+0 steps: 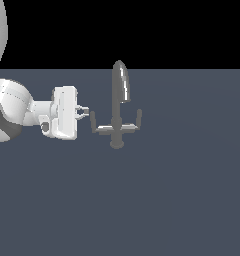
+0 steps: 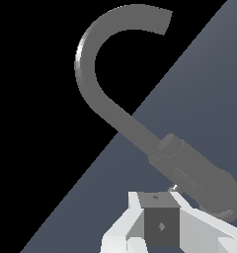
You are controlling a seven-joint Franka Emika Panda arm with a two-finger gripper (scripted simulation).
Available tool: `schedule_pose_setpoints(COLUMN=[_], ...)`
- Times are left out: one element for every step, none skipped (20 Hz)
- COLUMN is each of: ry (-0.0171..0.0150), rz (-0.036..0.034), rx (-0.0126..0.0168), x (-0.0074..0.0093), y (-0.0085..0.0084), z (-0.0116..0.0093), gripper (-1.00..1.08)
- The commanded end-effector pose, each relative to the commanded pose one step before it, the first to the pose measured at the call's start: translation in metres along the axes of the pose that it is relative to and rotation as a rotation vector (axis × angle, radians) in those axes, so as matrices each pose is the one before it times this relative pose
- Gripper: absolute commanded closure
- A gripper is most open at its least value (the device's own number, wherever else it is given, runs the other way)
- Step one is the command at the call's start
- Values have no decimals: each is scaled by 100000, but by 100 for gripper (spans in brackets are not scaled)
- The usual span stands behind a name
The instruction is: Turn on the faucet by rotating a designated handle.
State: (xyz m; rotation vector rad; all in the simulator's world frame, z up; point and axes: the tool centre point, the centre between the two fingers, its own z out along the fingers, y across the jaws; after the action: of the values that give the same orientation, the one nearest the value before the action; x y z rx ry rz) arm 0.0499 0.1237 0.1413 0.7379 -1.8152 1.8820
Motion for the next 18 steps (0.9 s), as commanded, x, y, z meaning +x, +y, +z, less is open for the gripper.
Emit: schedule_pose_setpoints(ry=[-94, -30, -15, 2, 17, 23, 19, 13, 7, 7, 5, -9, -38, -77, -99, -66, -5, 198], rz=[-4011, -1221, -1085, -961, -835, -692, -531, -369, -224, -275, -403, -497, -434, -297, -159, -16, 120, 253], rx=[2248, 681, 609, 545, 478, 399, 306, 212, 129, 157, 229, 277, 231, 142, 57, -12, -69, -78], x=[-483, -153, -136, -122, -107, -90, -69, -47, -28, -36, -53, -63, -56, -36, -18, -1, 11, 32], y=[407, 134, 116, 101, 85, 69, 53, 36, 22, 28, 41, 51, 49, 39, 27, 11, -11, -50], z=[-354, -121, -104, -87, -68, -53, -41, -29, -18, -24, -39, -57, -70, -79, -78, -49, 15, 152], gripper=[108, 108, 108, 108, 108, 108, 108, 108, 108, 108, 108, 108, 108, 108, 108, 108, 108, 108])
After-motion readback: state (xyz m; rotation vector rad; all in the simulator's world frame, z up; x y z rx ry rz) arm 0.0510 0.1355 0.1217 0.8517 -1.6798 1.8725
